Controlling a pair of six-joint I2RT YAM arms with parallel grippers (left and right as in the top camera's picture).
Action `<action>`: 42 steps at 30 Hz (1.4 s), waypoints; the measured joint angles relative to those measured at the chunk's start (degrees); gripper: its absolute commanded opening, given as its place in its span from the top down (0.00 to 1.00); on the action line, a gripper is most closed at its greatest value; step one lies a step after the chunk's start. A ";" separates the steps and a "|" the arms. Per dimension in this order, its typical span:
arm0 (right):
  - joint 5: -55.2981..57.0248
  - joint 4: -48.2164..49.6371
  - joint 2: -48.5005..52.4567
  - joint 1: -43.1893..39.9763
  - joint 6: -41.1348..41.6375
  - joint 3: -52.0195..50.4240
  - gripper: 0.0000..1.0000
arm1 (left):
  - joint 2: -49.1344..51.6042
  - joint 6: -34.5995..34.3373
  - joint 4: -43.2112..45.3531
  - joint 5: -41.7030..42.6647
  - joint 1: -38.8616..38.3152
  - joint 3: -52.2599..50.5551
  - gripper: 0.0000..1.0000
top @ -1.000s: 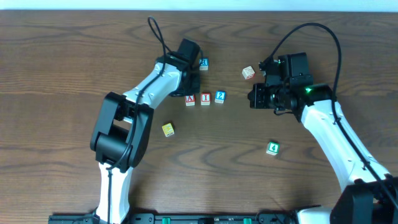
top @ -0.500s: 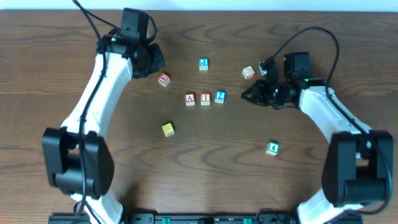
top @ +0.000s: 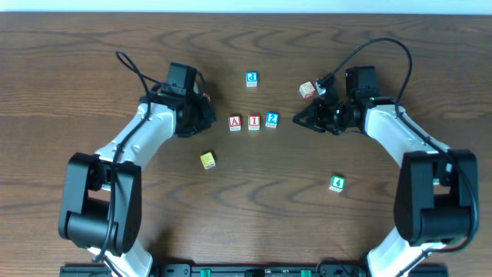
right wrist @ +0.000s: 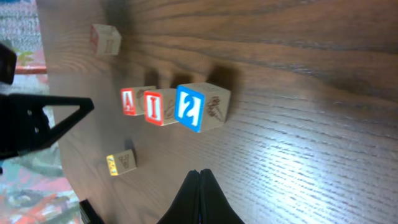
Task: Spell out Ai2
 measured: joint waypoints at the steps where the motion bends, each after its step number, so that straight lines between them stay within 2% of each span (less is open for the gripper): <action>1: 0.07 0.37 0.57 0.00 0.37 0.00 0.99 | 0.00 -0.68 1.31 0.11 -0.35 -0.74 0.94; 13: 0.92 3.54 4.68 1.18 3.21 0.24 0.99 | 1.97 -4.04 7.96 0.76 -1.55 -1.90 0.94; 29: 1.95 3.04 9.86 1.20 3.91 6.88 0.98 | 6.34 -7.26 11.93 2.01 -1.55 -1.92 0.94; 42: 1.81 3.08 12.22 2.84 4.15 7.02 0.99 | 7.82 -9.97 14.86 4.00 -1.55 -1.92 0.94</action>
